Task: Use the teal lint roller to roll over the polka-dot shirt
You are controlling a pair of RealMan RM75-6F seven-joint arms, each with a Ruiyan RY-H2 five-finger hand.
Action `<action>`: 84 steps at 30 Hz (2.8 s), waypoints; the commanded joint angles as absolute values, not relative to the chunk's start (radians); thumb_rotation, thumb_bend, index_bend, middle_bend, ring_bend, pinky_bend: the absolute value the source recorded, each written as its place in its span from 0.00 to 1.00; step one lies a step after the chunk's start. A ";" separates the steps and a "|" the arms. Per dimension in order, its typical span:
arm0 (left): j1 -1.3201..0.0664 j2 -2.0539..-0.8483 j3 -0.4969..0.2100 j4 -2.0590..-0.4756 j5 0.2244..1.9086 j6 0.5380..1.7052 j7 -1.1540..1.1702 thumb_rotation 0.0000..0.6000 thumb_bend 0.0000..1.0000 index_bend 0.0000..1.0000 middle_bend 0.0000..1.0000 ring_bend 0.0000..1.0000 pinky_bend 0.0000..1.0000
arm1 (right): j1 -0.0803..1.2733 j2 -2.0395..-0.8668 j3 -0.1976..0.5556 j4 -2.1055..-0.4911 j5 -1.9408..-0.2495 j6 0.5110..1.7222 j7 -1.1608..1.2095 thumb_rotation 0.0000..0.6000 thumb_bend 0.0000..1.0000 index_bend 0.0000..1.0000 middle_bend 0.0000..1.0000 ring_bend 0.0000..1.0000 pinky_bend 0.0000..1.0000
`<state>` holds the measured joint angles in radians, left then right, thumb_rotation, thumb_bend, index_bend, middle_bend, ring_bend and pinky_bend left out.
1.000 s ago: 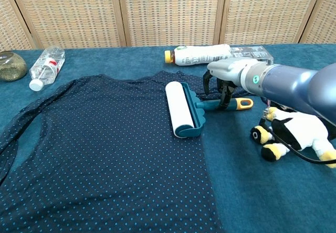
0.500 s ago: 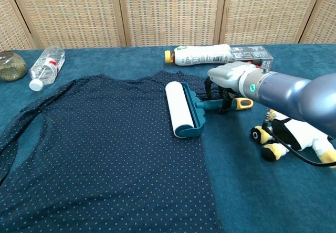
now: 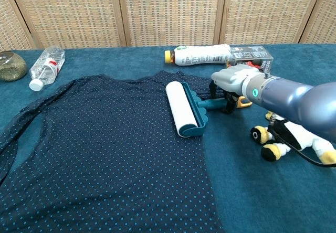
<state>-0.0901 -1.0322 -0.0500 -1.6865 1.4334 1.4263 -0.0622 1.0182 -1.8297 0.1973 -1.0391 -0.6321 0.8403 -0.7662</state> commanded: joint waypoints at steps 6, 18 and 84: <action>-0.092 -1.032 -0.050 -1.684 1.430 1.420 -0.066 1.00 0.00 0.00 0.00 0.00 0.00 | 1.009 -1.820 0.209 -1.049 -0.659 0.841 -0.737 1.00 0.73 0.68 1.00 1.00 1.00; -0.094 -1.019 -0.045 -1.675 1.440 1.410 -0.122 1.00 0.00 0.00 0.00 0.00 0.00 | 1.051 -1.720 0.265 -1.306 -0.617 0.950 -0.856 1.00 0.82 0.73 1.00 1.00 1.00; -0.119 -1.018 -0.051 -1.646 1.401 1.356 -0.169 1.00 0.00 0.00 0.00 0.00 0.00 | 1.180 -2.051 0.280 -1.013 -0.566 1.121 -1.298 1.00 0.87 0.75 1.00 1.00 1.00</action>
<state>-0.1189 -1.0181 -0.0512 -1.6460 1.4015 1.3563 -0.1693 1.1733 -2.0423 0.2748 -1.0081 -0.5609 1.1169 -1.2914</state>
